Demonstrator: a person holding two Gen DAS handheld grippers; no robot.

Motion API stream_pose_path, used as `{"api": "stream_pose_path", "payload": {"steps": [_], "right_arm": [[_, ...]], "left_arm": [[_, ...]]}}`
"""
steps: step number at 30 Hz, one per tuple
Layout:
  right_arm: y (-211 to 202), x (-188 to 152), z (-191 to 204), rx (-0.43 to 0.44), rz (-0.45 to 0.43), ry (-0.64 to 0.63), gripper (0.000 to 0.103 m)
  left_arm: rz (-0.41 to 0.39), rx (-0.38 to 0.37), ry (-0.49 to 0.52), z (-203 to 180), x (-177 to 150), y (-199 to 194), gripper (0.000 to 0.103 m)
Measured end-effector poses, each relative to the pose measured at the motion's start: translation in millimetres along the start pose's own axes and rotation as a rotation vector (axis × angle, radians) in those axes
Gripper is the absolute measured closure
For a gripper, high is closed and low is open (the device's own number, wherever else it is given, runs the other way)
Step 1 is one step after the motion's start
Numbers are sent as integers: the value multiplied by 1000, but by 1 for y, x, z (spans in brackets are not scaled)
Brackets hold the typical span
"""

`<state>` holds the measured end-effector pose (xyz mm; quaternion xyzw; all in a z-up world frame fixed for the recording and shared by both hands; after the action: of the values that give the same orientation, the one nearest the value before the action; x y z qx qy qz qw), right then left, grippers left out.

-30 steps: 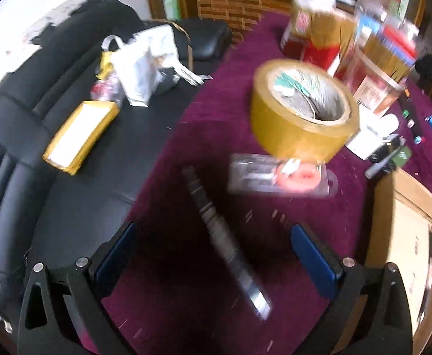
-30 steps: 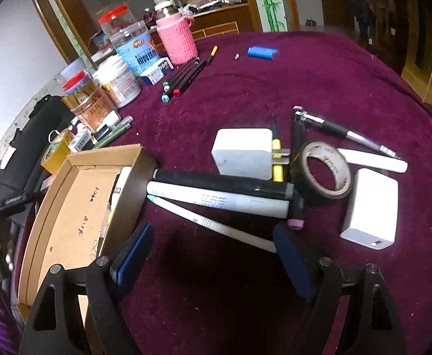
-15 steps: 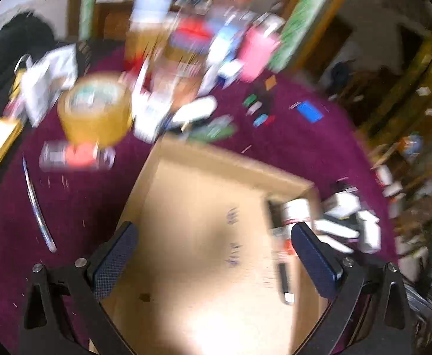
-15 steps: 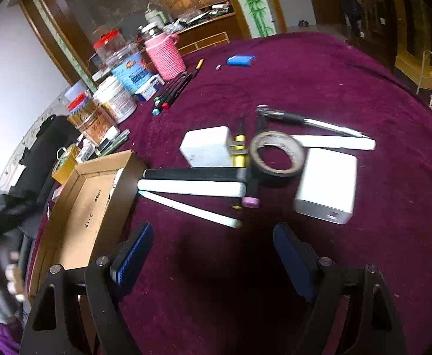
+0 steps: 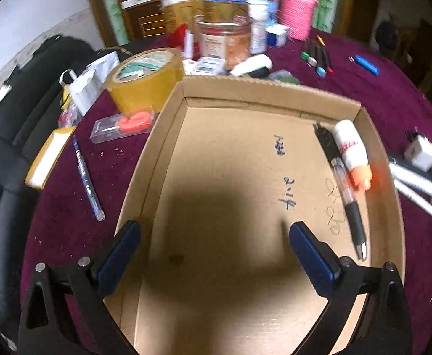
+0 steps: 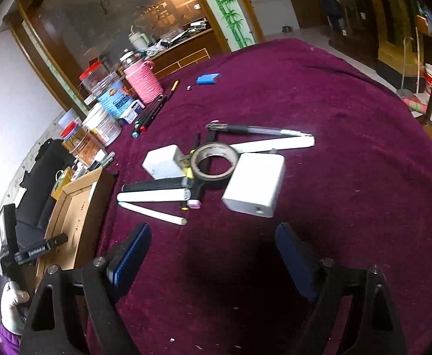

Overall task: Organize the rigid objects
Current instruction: 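Move both tools from the tray back over the remaining pile, then grasp the white charger with the right tool while the left tool grasps the black tape roll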

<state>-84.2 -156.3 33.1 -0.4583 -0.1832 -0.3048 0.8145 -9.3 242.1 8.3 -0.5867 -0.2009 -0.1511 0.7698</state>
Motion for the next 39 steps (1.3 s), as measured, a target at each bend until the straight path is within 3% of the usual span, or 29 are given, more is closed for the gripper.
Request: {"api": "stream_pose_path", "payload": {"steps": [3,7,11,14,19,20,21,24,27,35,39], "right_arm": [[-4,9,-13,-5,4,12,14],[5,26,-33,-74,51,8,14],[29,38,-41,-103,101,21,14],[49,43,-40,-118,129,38,14],[70,47,-34,-146,144,-16,18],[68,47,-34,-132,148,-21,23],[66,47,-36,-128,151,-21,42],[53,44,-41,-134,162,-47,50],[40,39,-49,-167,152,-59,52],[11,33,-81,-125,128,-6,51],[9,29,-87,-86,122,10,50]], "left_arm": [[14,12,37,-4,3,1,2],[27,-104,-68,8,13,-10,2],[-108,-242,-159,7,25,-64,2],[-133,-338,-127,-25,29,-90,2],[-93,-439,36,-108,24,-105,2],[-85,-447,62,-125,24,-106,2],[-79,-453,80,-139,24,-105,2],[-63,-466,116,-174,27,-102,2],[-41,-465,120,-199,32,-93,2],[-7,-476,231,-273,38,-71,2],[-33,-394,311,-311,49,-59,2]]}}
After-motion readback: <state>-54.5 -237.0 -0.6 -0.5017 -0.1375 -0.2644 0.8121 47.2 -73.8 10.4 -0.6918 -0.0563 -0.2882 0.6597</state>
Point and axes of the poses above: each gripper's, at about its wrist camera, not at the fingertips, and y roughly the way its jaws point, z to its left, x to its top, the point moved 3 cm from there along y, roughly the way its jaws point, and after that the axes turned 10 degrees about x, right-handed, at the moved point
